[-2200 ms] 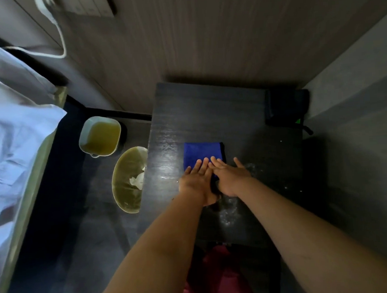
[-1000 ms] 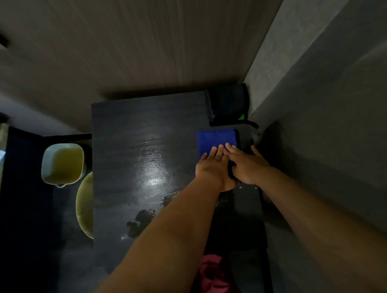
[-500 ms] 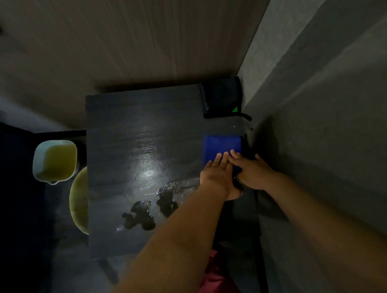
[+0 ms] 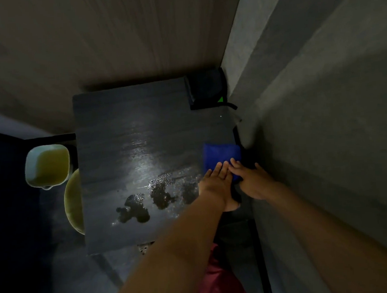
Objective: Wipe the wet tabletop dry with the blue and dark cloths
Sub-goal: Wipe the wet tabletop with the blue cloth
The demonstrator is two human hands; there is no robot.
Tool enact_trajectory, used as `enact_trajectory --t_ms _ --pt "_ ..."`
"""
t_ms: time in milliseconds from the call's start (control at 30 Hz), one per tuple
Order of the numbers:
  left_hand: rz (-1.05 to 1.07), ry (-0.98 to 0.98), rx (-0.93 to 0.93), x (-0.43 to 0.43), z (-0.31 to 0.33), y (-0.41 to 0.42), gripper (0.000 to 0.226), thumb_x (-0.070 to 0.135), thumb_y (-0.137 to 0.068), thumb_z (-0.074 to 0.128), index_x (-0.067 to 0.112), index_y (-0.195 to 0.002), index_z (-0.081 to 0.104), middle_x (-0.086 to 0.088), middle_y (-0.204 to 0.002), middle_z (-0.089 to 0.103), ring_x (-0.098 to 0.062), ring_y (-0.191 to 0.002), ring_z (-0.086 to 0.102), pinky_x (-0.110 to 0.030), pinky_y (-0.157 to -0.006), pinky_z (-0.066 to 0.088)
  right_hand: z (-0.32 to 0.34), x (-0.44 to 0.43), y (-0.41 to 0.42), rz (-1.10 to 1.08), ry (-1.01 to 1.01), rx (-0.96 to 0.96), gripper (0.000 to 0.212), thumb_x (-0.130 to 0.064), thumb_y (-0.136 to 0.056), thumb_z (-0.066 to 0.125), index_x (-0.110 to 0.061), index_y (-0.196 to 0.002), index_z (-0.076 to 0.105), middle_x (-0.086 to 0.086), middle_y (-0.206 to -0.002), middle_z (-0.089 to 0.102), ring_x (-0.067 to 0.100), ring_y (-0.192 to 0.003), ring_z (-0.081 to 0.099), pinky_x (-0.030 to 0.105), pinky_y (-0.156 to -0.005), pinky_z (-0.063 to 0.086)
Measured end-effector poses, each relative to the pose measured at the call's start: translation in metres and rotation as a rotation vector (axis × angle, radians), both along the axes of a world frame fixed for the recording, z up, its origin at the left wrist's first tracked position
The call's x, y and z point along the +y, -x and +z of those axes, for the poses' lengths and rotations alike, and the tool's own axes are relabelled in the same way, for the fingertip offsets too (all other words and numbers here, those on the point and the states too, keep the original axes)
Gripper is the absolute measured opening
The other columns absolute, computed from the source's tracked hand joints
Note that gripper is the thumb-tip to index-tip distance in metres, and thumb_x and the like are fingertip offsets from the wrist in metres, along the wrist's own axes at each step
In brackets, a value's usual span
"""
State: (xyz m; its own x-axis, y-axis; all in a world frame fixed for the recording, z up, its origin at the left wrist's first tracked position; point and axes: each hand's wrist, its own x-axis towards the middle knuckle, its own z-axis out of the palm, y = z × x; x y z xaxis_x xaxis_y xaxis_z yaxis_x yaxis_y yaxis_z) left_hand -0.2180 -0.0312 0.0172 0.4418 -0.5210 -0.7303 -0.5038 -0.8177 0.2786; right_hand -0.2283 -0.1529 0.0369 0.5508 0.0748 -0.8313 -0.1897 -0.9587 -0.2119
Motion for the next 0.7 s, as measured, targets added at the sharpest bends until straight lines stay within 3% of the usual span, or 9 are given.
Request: enact_trajectory --t_ms 467,700 --pt "0.029 -0.007 -0.085 0.0 -0.005 0.022 0.096 0.062 -0.089 0.043 0.014 -0.152 -0.01 -0.003 -0.16 -0.017 -0.017 -0.147 -0.015 -0.037 -0.12 -0.005 -0.007 -0.002 0.015 -0.088 -0.066 -0.001 0.07 -0.01 -0.097 0.038 -0.027 -0.155 0.003 -0.006 -0.162 -0.009 0.011 -0.149 -0.006 0.038 -0.12 -0.008" --pt "0.039 -0.007 -0.124 0.011 -0.006 0.02 0.088 0.06 -0.092 0.037 0.014 -0.152 -0.008 0.0 -0.161 -0.014 -0.014 -0.148 -0.013 -0.038 -0.12 -0.006 -0.009 0.008 0.015 -0.004 -0.013 -0.006 0.072 -0.023 -0.098 0.044 -0.024 -0.155 0.0 -0.004 -0.162 -0.011 0.011 -0.149 -0.007 0.038 -0.121 -0.006"
